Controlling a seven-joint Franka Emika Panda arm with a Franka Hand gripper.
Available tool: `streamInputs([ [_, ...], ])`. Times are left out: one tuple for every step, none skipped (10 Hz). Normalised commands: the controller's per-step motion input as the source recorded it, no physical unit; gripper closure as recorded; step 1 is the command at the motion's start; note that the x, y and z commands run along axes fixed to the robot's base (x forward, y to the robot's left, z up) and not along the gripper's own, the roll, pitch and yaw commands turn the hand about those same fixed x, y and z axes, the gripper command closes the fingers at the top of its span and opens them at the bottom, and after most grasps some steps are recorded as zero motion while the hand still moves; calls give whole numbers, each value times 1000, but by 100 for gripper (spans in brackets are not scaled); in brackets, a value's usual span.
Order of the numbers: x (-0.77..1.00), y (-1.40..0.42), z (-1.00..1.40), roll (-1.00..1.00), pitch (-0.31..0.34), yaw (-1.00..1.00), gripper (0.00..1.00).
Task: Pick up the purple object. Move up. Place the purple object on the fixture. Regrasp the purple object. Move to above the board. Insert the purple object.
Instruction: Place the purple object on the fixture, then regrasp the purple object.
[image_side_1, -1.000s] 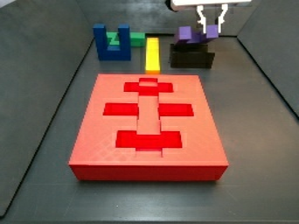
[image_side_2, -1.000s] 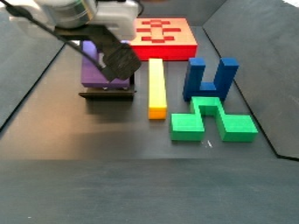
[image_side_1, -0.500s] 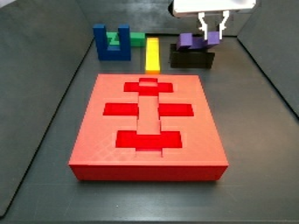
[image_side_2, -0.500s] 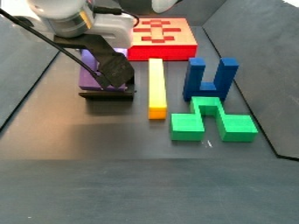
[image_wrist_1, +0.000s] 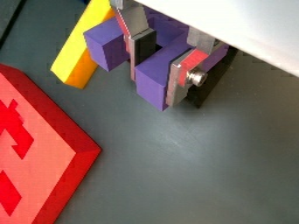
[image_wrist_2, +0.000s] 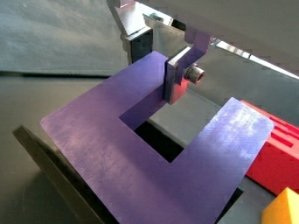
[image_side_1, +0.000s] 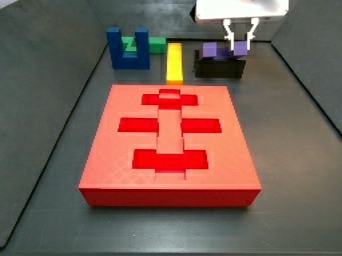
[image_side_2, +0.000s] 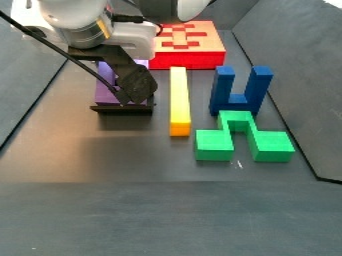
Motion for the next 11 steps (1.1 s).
streamInputs([
  [-34, -37, 0, 0, 0, 0, 100],
  [-60, -43, 0, 89, -74, 0, 100],
  [-14, 0, 0, 0, 0, 0, 100],
  [0, 0, 0, 0, 0, 0, 0],
  [0, -106, 97, 331, 0, 54, 0],
  [0, -94, 103, 477, 0, 0, 0],
  [0, -86, 226, 634, 17, 37, 0],
  [0, -83, 431, 860, 0, 160, 0],
  [0, -60, 506, 997, -3, 243, 0],
  [-49, -66, 509, 1000, -100, 269, 0],
  [-29, -14, 549, 929, -171, 326, 0],
])
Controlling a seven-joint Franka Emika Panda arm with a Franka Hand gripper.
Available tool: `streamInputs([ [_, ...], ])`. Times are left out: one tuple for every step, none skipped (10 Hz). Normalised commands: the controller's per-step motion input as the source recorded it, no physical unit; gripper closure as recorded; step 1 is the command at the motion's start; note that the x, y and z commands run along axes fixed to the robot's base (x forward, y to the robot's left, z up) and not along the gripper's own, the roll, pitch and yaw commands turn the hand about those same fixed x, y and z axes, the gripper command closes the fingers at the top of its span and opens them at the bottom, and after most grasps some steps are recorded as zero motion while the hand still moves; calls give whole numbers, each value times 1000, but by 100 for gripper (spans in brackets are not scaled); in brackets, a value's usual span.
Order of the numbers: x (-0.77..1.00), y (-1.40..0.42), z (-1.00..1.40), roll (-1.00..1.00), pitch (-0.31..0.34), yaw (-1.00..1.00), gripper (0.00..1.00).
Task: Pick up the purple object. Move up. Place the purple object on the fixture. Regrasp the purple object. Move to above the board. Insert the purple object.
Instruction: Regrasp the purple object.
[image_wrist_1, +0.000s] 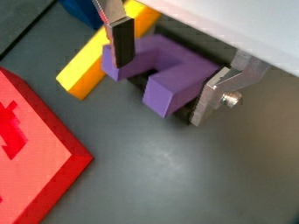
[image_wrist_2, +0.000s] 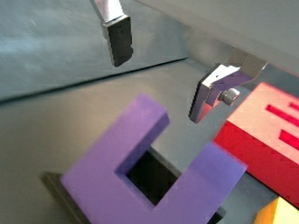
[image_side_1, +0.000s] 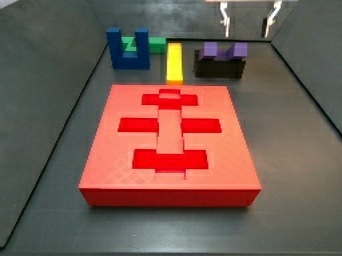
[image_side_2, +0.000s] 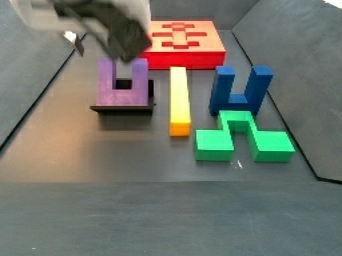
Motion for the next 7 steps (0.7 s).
streamInputs([
  [0, -20, 511, 957, -120, 394, 0],
  [0, -51, 460, 1000, -123, 414, 0],
  [0, -89, 280, 1000, -71, 414, 0],
  [163, -66, 140, 1000, 0, 351, 0],
  [291, -114, 3, 1000, 40, 243, 0],
  [309, -151, 0, 1000, 83, 186, 0],
  [323, -140, 0, 1000, 77, 174, 0],
])
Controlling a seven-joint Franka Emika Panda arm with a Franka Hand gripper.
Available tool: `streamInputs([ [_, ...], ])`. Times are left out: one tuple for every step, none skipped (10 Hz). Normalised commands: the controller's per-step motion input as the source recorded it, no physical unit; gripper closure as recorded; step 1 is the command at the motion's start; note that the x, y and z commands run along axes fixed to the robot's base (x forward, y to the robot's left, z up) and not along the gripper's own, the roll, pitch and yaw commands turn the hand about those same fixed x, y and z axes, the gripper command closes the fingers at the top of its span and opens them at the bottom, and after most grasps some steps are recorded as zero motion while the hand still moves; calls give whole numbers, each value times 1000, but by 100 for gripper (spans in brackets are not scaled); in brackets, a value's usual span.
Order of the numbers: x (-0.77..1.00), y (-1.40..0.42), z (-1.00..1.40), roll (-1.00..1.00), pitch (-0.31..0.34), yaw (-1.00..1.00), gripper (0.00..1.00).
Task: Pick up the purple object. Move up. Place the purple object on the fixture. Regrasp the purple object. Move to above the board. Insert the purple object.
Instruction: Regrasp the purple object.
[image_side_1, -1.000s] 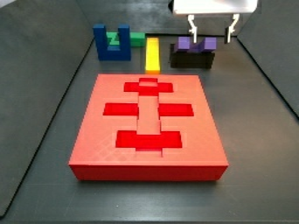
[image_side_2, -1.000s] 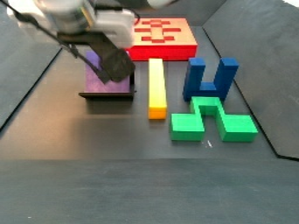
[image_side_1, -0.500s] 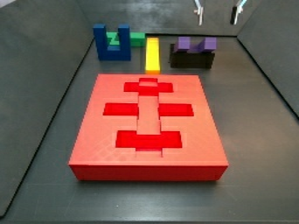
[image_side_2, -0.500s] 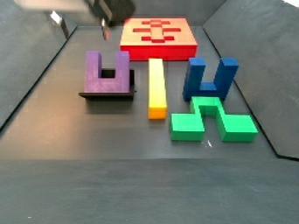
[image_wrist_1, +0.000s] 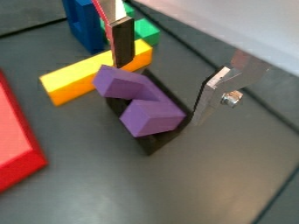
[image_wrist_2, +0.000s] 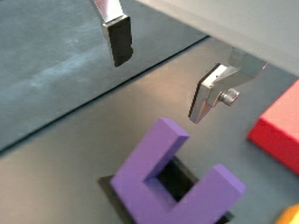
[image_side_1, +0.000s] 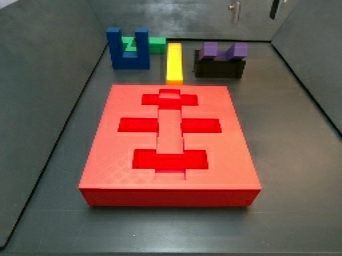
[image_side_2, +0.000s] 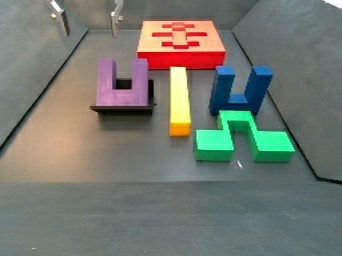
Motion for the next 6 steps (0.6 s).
streamInputs([
  [351, -114, 0, 1000, 77, 134, 0],
  [303, -114, 23, 1000, 180, 83, 0],
  [354, -151, 37, 1000, 311, 11, 0],
  [389, -194, 0, 1000, 311, 9, 0],
  [406, -217, 0, 1000, 309, 3, 0],
  [331, -374, -49, 1000, 437, 0, 0],
])
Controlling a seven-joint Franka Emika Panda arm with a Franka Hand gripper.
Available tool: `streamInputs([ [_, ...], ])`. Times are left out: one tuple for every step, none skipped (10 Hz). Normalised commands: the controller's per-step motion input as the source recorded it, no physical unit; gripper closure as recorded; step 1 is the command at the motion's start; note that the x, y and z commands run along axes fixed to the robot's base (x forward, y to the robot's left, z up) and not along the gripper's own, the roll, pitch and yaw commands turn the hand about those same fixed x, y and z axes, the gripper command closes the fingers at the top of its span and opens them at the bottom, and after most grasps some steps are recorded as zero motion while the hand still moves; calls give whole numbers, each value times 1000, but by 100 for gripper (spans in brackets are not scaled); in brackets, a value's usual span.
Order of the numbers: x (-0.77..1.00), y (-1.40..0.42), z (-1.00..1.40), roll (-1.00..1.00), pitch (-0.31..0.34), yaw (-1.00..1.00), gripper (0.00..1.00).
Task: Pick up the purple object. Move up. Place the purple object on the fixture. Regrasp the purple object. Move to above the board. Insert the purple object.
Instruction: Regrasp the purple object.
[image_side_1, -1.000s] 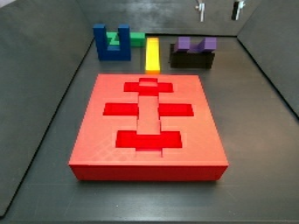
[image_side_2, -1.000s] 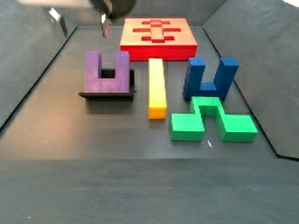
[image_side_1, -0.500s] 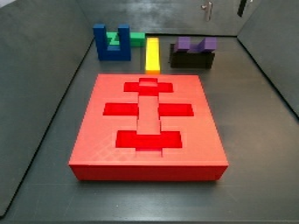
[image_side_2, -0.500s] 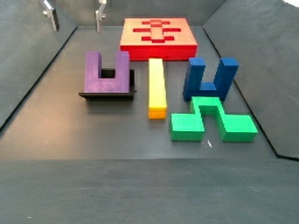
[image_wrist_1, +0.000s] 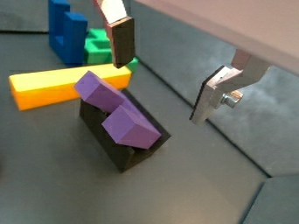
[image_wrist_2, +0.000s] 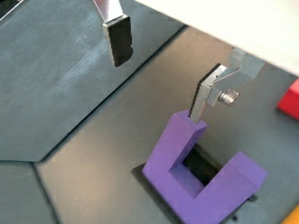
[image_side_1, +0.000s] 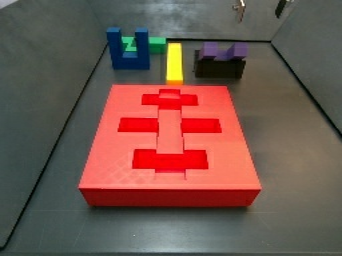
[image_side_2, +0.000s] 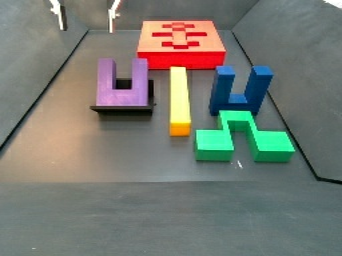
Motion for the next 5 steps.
streamInputs([
  [331, -414, -109, 1000, 446, 0, 0],
  [326, -414, -123, 1000, 437, 14, 0],
  [349, -363, -103, 1000, 423, 31, 0],
  [366, -283, -57, 1000, 380, 71, 0],
  [449, -137, -143, 997, 306, 114, 0],
])
